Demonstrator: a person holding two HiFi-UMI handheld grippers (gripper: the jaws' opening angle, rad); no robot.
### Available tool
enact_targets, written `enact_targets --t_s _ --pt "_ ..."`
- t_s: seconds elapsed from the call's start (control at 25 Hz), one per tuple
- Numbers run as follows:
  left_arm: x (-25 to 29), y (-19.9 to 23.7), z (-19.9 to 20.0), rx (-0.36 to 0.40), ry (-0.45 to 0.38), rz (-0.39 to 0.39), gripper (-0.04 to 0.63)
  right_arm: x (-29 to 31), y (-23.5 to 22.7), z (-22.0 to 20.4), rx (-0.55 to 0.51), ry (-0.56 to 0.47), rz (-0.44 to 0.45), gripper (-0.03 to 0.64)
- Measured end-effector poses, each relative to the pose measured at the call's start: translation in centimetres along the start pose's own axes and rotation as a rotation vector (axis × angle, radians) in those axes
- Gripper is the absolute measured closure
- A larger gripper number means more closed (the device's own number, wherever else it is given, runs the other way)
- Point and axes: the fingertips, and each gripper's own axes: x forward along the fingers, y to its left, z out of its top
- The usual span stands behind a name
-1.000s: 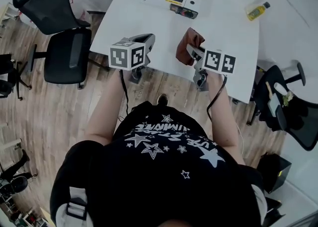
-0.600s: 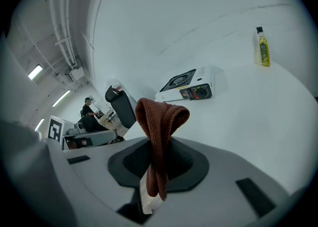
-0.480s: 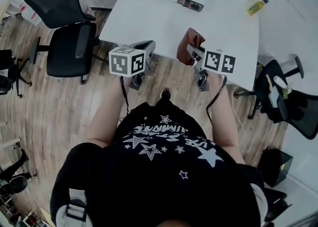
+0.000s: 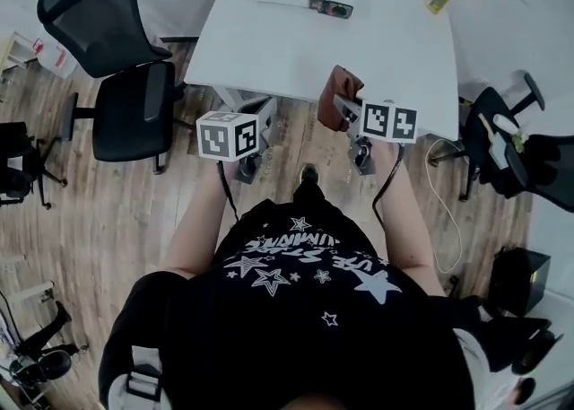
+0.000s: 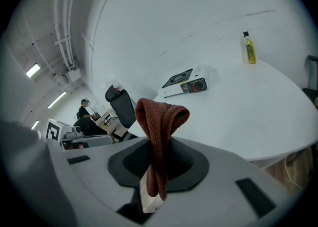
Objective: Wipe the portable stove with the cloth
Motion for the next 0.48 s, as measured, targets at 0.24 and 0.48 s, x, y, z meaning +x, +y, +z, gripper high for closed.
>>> enact_targets --t_s 0.24,0.48 --pt "-1.2 -0.5 -2.6 -0.021 0.03 -0.037 0.588 -1.4 0.6 -1.4 -0.004 -0.015 -0.043 0.549" --pt "-2.3 -0.3 -3.1 -0.016 0.026 -0.055 0.588 -2.5 1.3 -2.5 0.008 -0.04 -0.071 0.549"
